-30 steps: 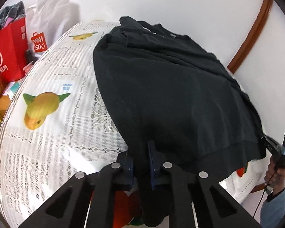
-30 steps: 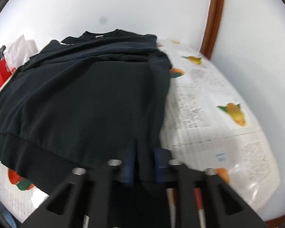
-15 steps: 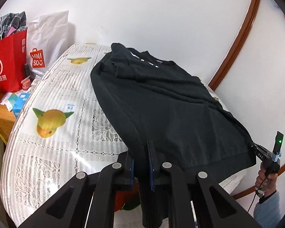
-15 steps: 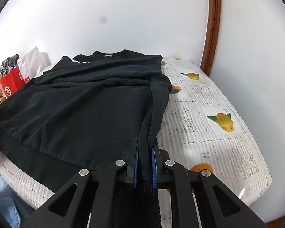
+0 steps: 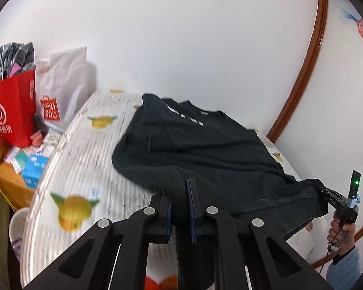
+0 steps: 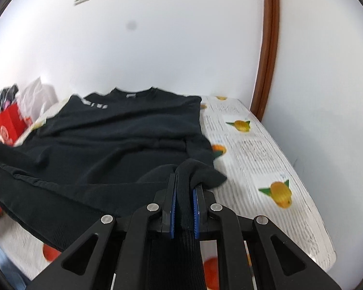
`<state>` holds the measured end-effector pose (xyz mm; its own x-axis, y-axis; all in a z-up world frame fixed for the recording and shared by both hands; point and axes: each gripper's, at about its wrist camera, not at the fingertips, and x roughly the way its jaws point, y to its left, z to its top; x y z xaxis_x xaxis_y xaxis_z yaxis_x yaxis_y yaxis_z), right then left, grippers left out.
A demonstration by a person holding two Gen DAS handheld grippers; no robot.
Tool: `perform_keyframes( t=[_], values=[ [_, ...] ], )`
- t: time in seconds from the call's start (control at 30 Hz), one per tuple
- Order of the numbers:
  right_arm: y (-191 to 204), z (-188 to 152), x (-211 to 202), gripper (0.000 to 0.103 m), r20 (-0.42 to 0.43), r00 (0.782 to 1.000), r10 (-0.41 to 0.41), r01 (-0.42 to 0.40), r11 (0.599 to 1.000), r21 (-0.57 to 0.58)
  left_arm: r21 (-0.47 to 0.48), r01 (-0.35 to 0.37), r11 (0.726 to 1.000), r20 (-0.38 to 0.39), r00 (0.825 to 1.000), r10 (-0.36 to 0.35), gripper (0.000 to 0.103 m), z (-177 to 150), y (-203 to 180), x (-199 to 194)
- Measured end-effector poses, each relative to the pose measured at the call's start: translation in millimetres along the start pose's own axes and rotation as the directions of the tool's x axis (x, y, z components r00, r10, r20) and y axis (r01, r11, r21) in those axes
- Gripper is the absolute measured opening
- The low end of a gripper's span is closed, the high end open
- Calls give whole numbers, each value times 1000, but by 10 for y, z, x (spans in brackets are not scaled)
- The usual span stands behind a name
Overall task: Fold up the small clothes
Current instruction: 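Fold the side edge inward with the right gripper while the left gripper grasps the hem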
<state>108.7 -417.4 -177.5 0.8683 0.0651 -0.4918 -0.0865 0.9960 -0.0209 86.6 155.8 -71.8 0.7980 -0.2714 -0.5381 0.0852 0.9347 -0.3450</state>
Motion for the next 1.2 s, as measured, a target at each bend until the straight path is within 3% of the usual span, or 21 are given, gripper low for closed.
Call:
perform_keyframes(
  t=[0.23,0.83,1.0,1.2],
  values=[
    [142,434,283,11,23,1000,-17,16,1000,23,-31,-14,999,16,1000,14,10,379,69,267],
    [236,1155,1284,11,6,1000,-5,5,997,83,-67,-112,991,-63,992,108,10,1047,237,1276],
    [200,1266,1576,11,-5,1000,-6,7,996,89,-16,-186,982,-66,981,184,11,1140,242,1572],
    [306,1273,1971,11,-60,998,-20,24,998,60,-6,-235,972,-144,962,232,11,1119,318,1949]
  ],
)
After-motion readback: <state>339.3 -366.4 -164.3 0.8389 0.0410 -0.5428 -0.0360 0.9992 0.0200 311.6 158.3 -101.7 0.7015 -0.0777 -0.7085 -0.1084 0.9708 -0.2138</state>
